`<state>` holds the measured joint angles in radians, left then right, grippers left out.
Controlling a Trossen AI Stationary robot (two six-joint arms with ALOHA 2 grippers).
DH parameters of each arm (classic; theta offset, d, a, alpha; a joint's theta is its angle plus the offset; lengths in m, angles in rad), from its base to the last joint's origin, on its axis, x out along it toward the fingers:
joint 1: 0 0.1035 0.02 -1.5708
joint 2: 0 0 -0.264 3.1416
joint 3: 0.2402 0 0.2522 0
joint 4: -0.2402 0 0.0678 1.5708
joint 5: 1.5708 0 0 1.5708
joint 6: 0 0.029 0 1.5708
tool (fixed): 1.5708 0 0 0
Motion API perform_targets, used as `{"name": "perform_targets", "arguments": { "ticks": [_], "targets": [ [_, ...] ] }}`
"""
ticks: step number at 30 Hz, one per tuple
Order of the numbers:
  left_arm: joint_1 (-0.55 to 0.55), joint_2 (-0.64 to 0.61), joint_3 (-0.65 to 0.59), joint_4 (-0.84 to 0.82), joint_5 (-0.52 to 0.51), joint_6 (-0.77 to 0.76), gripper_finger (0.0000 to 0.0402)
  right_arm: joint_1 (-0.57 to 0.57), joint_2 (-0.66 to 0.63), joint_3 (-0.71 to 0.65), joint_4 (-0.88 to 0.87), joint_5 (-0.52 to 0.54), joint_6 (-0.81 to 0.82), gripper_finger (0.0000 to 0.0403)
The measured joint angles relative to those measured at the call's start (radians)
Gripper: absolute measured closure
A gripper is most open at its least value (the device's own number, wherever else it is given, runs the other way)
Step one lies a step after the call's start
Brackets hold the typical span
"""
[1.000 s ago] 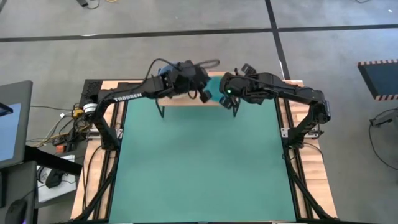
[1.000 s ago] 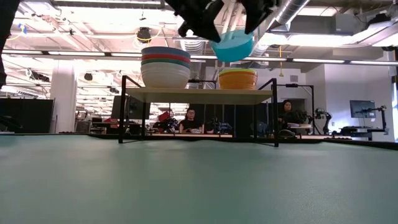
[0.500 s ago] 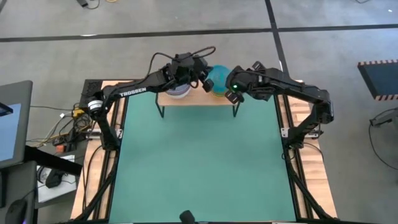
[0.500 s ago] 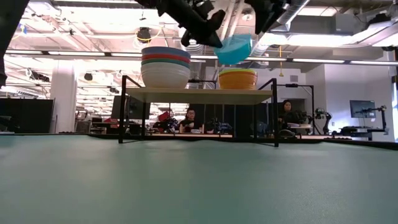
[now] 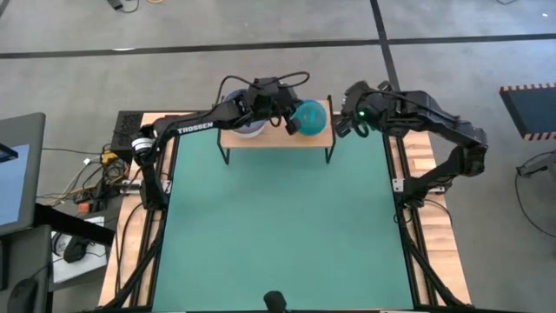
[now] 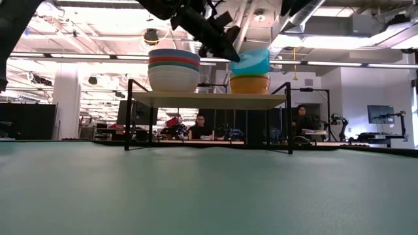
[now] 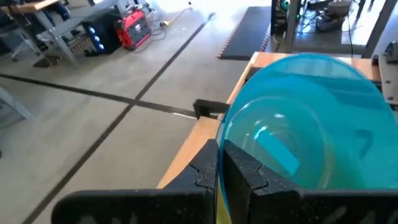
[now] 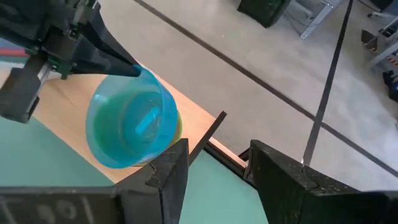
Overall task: Place and stack bowls onto a shelf
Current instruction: Stack the small blue bowl on the small light green bowl on the shelf, then return to Home Position
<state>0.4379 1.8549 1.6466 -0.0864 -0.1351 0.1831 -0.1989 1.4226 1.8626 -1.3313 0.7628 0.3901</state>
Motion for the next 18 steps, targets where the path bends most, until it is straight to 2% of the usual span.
{"name": "perform_targets", "arguments": {
  "ticks": [7, 10, 18],
  "targets": [
    [0.005, -0.002, 0.009, -0.027, 0.014, -0.009, 0.0390, 0.000, -0.012, 0.000, 0.000, -0.001, 0.014, 0.0205],
    [0.016, -0.003, 0.031, -0.080, 0.069, -0.062, 0.0363, 0.000, -0.012, -0.001, -0.001, -0.002, 0.014, 0.0205],
    [0.028, -0.009, 0.032, -0.093, 0.073, -0.135, 0.0283, -0.038, 0.007, -0.001, -0.007, -0.015, 0.013, 0.0205]
  ]
}}
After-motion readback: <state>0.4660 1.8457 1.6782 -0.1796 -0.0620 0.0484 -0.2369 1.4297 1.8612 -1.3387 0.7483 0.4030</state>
